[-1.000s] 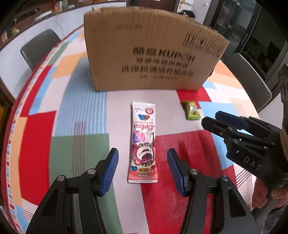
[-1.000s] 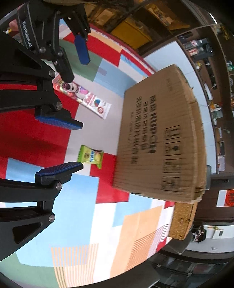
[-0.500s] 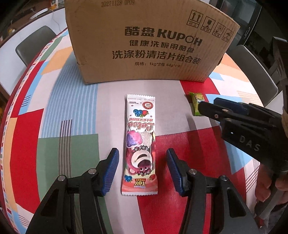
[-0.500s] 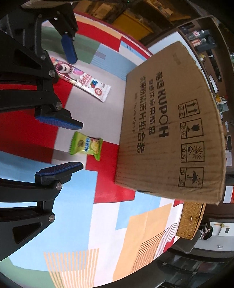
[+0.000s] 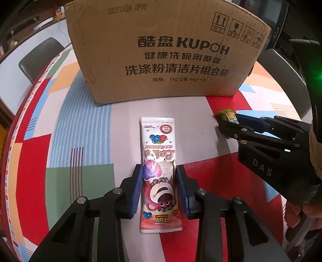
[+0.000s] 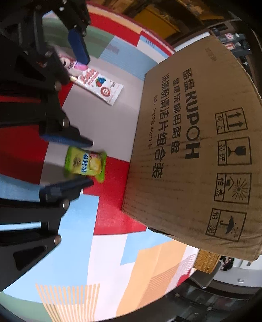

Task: Organize snacks
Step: 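Grasp the pink candy stick with the left gripper while the right grasps the yellow-green candy, then carry the pink stick into the box with the left gripper while the right drops the candy in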

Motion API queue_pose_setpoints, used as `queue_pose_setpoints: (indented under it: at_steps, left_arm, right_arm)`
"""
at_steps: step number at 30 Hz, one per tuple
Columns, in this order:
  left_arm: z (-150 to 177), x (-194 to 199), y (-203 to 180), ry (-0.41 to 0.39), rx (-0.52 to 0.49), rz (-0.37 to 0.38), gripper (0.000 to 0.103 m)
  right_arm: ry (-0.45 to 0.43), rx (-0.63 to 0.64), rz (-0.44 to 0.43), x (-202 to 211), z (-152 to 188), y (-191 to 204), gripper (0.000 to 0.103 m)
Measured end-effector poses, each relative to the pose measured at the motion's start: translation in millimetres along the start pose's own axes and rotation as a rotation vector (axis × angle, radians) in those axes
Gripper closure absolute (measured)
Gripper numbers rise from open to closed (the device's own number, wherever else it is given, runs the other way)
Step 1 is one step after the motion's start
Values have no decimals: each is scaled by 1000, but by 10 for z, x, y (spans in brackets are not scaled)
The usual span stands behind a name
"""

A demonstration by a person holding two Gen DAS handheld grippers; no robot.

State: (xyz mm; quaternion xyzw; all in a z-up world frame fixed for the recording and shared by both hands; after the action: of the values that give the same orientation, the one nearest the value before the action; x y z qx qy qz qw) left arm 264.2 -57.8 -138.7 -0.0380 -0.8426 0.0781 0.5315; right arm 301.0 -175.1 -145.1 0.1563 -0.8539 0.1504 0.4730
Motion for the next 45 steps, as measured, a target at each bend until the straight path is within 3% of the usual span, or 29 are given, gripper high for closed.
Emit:
queue_pose_setpoints:
  at_steps: [5, 23, 45]
  left_arm:
    - [-17, 25, 42, 3, 14, 22, 77]
    - [-1, 579, 23, -99, 28, 94, 77]
    - [-280, 1572, -30, -347, 22, 191, 77]
  right_arm:
    - [-1, 7, -5, 25, 12, 55, 76]
    - [-86, -1, -18, 529, 98, 109, 77]
    - [-287, 22, 18, 1309, -163, 90, 77]
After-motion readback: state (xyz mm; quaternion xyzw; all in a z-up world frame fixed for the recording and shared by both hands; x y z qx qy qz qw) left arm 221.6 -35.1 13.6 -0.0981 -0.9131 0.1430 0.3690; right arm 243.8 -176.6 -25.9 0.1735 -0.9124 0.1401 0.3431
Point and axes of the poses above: each gripper's, at about its wrist camera, not at the fingertips, and x roughly against the way its jaws point, y to its left, z to its underside, the point moved 2 cm from there along -x, roughly the way its jaws point, and after that the axes turned 15 degrees about x, right-handed, at the moved point
